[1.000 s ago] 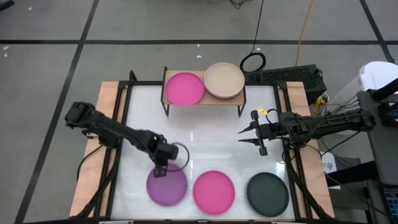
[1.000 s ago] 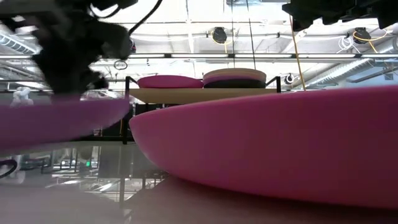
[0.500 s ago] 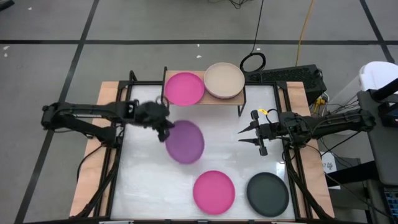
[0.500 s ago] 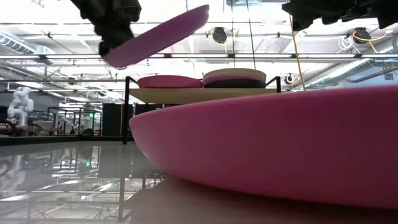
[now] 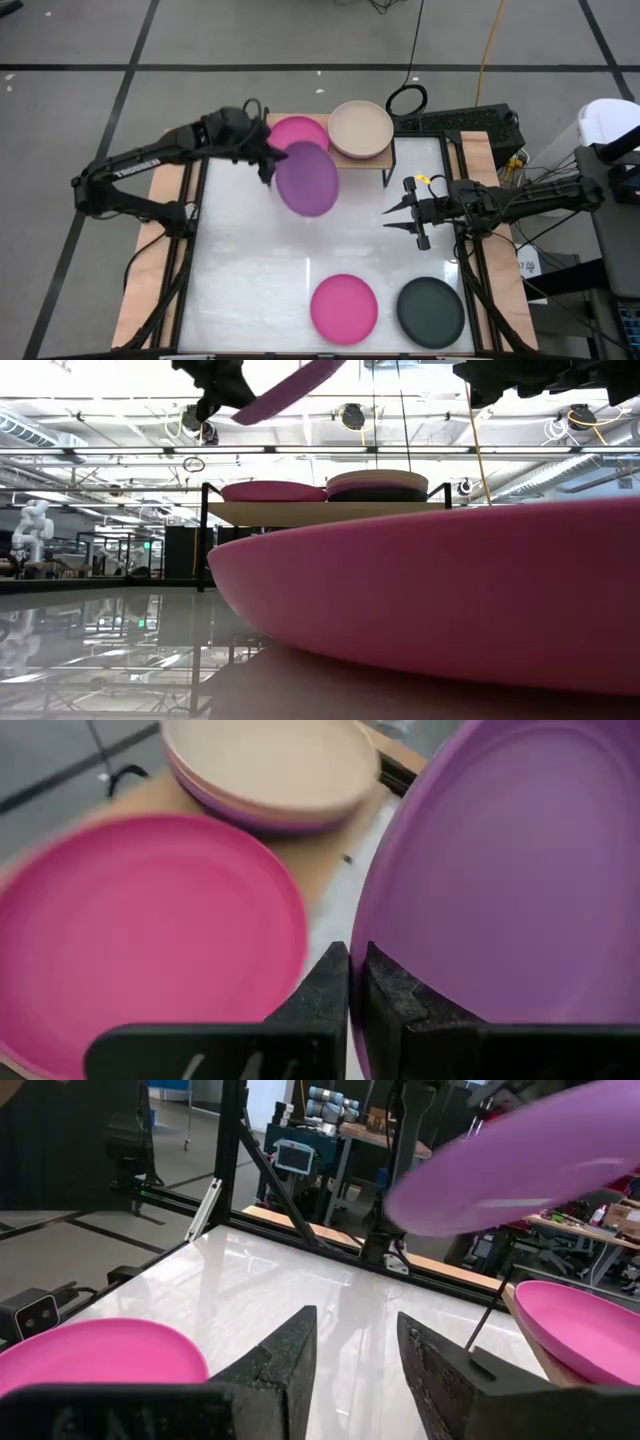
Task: Place and stack plates onto a shelf
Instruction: Stack the violet plate on top of the pink plate on the shelf
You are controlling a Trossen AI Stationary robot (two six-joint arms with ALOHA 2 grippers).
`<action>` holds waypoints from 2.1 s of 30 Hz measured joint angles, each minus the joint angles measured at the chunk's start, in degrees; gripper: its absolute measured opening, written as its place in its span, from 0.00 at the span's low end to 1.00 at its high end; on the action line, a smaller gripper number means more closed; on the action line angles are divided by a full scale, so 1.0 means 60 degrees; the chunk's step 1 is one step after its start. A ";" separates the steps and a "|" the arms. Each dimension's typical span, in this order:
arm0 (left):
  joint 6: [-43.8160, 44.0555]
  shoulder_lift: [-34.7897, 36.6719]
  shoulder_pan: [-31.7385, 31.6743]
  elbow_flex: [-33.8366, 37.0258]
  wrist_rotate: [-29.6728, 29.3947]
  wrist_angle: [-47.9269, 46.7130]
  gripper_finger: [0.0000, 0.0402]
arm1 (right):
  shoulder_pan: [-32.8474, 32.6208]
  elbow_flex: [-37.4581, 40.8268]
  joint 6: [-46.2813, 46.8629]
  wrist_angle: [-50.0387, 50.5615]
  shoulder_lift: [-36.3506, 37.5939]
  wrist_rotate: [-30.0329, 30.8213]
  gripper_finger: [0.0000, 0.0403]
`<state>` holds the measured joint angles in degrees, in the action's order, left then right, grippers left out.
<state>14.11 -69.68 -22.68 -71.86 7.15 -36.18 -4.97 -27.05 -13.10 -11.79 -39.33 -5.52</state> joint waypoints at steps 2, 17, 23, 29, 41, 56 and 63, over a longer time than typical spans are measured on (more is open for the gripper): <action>-0.0216 -0.0376 -0.0256 -0.0485 -0.0004 -0.0174 0.03 | 0.0000 0.0000 -0.0003 0.0004 0.0000 -0.0004 0.31; -0.0949 -0.2274 -0.2154 -0.1548 0.1397 -0.0449 0.03 | 0.0000 0.0000 -0.0029 0.0106 0.0000 -0.0011 0.31; -0.0795 -0.2391 -0.2985 -0.1548 0.1788 -0.0459 0.03 | 0.0000 0.0000 -0.0157 0.0109 -0.0004 0.0000 0.31; -0.0871 -0.2387 -0.3344 -0.1548 0.1831 -0.0568 0.03 | 0.0000 0.0000 -0.0178 0.0091 -0.0004 0.0215 0.31; -0.0471 -0.2387 -0.4507 -0.1544 0.1809 -0.1340 0.03 | 0.0000 0.0000 -0.0205 0.0078 -0.0004 0.0211 0.31; -0.0518 -0.3451 -0.4774 -0.1533 0.1729 -0.1665 0.13 | 0.0000 0.0000 -0.0188 0.0034 -0.0002 0.0211 0.31; -0.0884 -0.3444 -0.4864 -0.1533 0.1729 -0.1670 0.22 | 0.0000 0.0095 -0.0201 -0.0050 0.0004 0.0211 0.31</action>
<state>8.81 -90.35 -51.87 -81.06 17.52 -46.20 -4.97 -26.48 -14.31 -12.09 -39.31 -4.25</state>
